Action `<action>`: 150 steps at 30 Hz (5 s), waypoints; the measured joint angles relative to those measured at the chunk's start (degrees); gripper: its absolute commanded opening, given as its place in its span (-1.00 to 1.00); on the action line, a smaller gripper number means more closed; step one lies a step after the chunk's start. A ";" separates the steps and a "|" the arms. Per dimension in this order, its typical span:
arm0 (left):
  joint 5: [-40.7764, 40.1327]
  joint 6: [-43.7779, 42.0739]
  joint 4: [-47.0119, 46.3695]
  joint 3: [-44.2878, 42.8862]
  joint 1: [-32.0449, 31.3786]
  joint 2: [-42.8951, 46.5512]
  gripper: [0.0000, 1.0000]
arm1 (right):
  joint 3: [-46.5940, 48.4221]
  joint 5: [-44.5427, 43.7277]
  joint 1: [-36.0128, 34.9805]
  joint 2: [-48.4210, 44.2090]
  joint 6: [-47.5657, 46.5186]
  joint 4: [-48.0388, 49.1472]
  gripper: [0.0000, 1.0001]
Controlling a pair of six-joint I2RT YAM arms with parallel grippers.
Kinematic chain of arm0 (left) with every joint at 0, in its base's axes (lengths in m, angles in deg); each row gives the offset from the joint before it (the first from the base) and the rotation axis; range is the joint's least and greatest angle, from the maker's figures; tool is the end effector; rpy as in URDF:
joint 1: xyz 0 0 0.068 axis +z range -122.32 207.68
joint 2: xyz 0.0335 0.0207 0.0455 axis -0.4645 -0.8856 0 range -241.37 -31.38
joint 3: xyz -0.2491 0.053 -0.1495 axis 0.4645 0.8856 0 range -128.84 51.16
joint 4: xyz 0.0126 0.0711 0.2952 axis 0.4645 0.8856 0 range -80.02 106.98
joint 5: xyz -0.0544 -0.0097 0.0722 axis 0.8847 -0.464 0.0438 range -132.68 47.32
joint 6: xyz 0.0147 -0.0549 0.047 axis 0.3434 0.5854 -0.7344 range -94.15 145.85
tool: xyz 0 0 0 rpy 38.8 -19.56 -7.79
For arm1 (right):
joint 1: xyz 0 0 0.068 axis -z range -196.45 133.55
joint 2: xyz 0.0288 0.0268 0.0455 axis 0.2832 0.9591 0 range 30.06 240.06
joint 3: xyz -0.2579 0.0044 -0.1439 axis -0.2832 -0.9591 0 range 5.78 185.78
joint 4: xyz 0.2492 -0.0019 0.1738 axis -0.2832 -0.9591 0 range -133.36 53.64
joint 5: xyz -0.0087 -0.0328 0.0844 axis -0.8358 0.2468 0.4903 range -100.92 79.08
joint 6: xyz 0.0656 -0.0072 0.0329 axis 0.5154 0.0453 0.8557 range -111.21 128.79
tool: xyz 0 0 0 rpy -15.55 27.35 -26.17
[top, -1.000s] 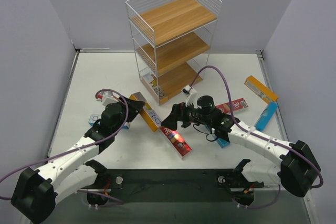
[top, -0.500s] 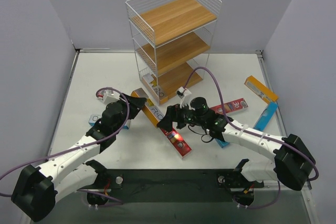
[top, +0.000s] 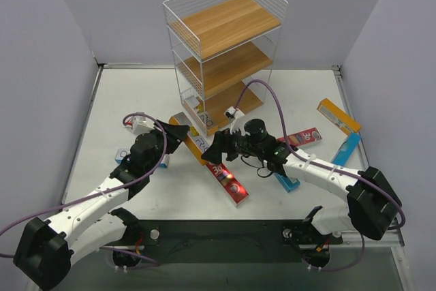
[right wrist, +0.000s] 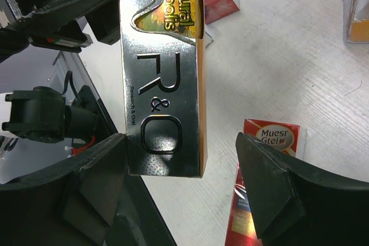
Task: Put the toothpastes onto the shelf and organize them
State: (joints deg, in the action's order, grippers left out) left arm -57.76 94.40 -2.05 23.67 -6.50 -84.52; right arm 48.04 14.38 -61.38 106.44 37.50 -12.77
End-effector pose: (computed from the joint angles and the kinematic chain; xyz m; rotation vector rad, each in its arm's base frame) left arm 0.2281 -0.1355 0.2404 -0.7563 1.7708 -1.0184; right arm 0.2318 0.2682 0.2561 -0.6188 1.8307 1.2877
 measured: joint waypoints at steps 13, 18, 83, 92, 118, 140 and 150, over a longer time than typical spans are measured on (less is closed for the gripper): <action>0.11 -2.05 -1.99 0.00 0.00 0.24 -0.16 | 2.51 7.15 1.36 3.43 -0.79 1.20 0.28; 0.48 -3.10 -2.03 0.00 0.00 0.83 -0.14 | 2.78 8.22 1.40 3.89 -1.22 1.53 0.11; -16.72 -67.30 3.93 7.50 1.55 20.46 0.95 | 22.01 -15.37 16.65 26.51 -27.30 -15.98 -0.03; -15.93 -67.34 3.41 7.50 1.77 20.50 0.95 | 22.88 -15.67 16.90 27.89 -27.21 -14.84 0.26; -14.69 -66.38 3.23 7.50 2.03 21.09 0.95 | -0.96 -19.41 19.39 7.69 19.85 -1.51 0.64; -14.69 -66.05 3.32 7.50 2.03 21.75 0.95 | 0.31 -21.68 19.34 24.20 42.16 11.06 0.34; -14.71 -66.07 3.34 7.50 2.03 21.57 0.95 | 2.43 -21.94 19.32 26.58 46.18 13.46 0.08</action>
State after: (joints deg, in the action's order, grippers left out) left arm -72.46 28.33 1.29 31.17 -4.46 -62.95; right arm 50.47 -7.57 -42.06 133.02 83.68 0.70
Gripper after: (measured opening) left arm 0.972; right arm 0.573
